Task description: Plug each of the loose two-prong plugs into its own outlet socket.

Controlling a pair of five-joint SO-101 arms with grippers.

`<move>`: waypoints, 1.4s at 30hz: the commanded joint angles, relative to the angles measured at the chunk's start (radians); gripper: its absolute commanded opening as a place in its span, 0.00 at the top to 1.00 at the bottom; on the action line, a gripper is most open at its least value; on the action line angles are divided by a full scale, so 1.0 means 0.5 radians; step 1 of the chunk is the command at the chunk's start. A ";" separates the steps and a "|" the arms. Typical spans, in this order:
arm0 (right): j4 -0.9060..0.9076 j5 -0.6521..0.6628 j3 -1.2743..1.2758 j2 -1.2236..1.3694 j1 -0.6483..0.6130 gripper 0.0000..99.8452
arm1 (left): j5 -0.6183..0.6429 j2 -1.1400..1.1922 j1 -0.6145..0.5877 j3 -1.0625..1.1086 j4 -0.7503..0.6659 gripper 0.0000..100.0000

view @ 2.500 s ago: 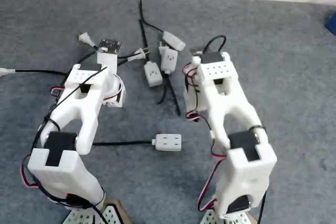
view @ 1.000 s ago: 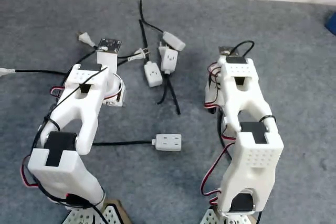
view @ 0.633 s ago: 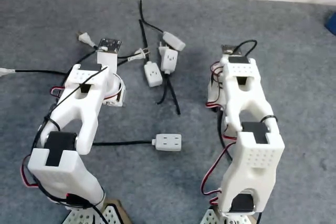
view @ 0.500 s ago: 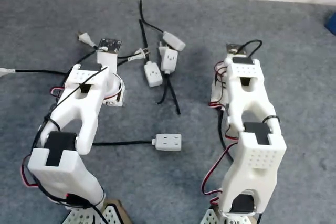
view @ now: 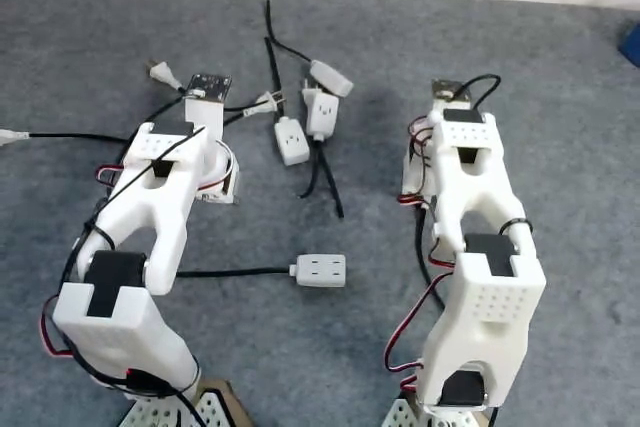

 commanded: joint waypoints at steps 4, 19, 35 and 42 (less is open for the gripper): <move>0.087 0.040 -0.180 -0.017 -0.235 0.88 | 0.009 -0.078 -0.008 -0.008 -0.025 0.78; -0.029 0.049 -0.149 0.005 -0.311 0.89 | 0.009 -0.078 -0.008 0.011 -0.034 0.78; 1.063 0.632 -0.459 -0.106 -0.446 0.99 | 0.012 -0.084 -0.008 0.032 -0.092 0.78; 1.017 0.850 -0.480 -0.566 -0.600 0.99 | -0.015 -0.081 -0.020 -0.305 0.282 0.78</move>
